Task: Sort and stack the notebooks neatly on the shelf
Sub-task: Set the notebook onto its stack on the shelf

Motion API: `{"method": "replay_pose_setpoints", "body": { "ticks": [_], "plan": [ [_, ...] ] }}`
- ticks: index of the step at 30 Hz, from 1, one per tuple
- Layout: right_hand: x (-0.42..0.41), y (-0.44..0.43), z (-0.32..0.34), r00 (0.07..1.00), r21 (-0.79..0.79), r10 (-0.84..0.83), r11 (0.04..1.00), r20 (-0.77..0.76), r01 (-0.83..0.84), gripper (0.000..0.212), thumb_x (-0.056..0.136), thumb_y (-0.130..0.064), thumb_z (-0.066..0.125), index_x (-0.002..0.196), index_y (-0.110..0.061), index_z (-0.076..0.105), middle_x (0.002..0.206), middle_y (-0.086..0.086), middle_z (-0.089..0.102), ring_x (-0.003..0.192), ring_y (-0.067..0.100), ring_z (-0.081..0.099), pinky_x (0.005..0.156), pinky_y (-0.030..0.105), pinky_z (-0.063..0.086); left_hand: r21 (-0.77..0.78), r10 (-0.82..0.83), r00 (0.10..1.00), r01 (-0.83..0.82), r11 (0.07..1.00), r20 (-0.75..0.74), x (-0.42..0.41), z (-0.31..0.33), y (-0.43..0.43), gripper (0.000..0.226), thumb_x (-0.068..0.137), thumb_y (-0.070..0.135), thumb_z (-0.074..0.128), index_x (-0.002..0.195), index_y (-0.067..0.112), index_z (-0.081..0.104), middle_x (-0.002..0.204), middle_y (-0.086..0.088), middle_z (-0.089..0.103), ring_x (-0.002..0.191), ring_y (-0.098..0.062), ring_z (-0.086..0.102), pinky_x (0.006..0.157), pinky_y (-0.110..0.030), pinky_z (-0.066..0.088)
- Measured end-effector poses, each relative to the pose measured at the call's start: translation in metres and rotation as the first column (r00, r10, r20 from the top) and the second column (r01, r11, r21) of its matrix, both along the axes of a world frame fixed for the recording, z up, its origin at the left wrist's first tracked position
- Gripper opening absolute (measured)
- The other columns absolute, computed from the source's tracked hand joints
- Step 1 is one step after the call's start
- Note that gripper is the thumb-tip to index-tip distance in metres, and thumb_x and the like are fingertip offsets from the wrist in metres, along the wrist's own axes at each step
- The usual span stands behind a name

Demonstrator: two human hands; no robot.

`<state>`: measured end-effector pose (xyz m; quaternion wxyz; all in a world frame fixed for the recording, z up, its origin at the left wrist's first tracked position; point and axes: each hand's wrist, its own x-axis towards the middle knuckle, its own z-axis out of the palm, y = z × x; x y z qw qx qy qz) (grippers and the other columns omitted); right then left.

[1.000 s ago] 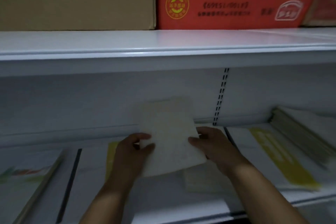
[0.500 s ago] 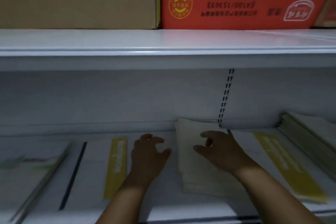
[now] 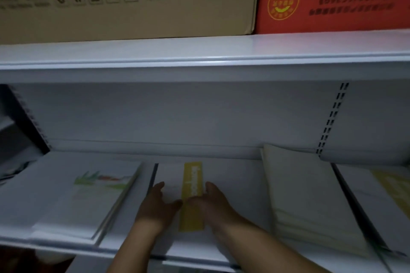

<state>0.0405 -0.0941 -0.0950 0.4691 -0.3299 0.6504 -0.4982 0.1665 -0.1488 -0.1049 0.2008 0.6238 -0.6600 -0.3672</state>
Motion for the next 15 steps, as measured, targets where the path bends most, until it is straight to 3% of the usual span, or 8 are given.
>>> {"method": "replay_pose_setpoints", "body": {
  "ticks": [4,9,11,13,15],
  "plan": [
    [-0.002,-0.004,0.002,0.999,0.040,-0.029,0.999,-0.013,0.030,0.017,0.075,-0.008,0.064,0.088,-0.014,0.055,0.081,0.000,0.059,0.079,0.016,0.062,0.064,0.021,0.049,-0.125,0.071,0.963,-0.040,0.991,0.261,0.006,0.002,-0.005,0.070,0.078,0.038,0.068,0.139,0.017,0.040,0.137,-0.013,0.050,0.125,-0.031,0.049,0.103,-0.033,0.040],
    [-0.004,0.009,0.001,0.999,0.013,-0.003,1.000,-0.046,0.004,0.018,0.078,-0.009,0.063,0.068,-0.019,0.051,0.071,-0.008,0.055,0.067,0.006,0.057,0.054,0.012,0.043,-0.078,0.049,0.962,-0.028,0.997,0.270,0.011,0.001,-0.013,0.078,0.060,0.052,0.065,0.127,0.015,0.051,0.123,-0.017,0.061,0.111,-0.035,0.058,0.093,-0.041,0.048],
    [-0.006,0.015,0.000,0.999,0.023,0.010,1.000,-0.044,-0.009,0.018,0.077,-0.010,0.064,0.066,-0.019,0.053,0.070,-0.009,0.054,0.068,0.009,0.057,0.057,0.015,0.044,-0.059,0.068,0.967,-0.055,0.997,0.247,0.013,0.002,-0.019,0.080,0.067,0.038,0.075,0.133,0.004,0.045,0.129,-0.025,0.055,0.117,-0.039,0.053,0.097,-0.042,0.044],
    [-0.007,0.023,0.002,0.999,0.027,0.008,1.000,-0.041,-0.007,0.007,0.077,-0.011,0.064,0.079,-0.016,0.059,0.074,-0.010,0.054,0.078,0.012,0.060,0.066,0.018,0.048,0.021,0.085,0.987,-0.088,0.996,0.135,0.016,0.010,-0.020,0.081,0.067,0.018,0.080,0.134,-0.006,0.041,0.128,-0.028,0.053,0.116,-0.039,0.052,0.099,-0.041,0.041],
    [-0.010,0.032,0.003,0.997,0.043,0.004,0.999,-0.079,-0.001,0.019,0.077,-0.014,0.065,0.095,-0.014,0.062,0.086,-0.010,0.058,0.095,0.013,0.060,0.082,0.023,0.050,0.090,0.082,0.996,-0.080,0.993,-0.020,0.022,0.012,-0.019,0.059,0.071,0.002,0.075,0.124,-0.009,0.052,0.114,-0.027,0.060,0.102,-0.039,0.058,0.092,-0.042,0.044]
  ]
}}
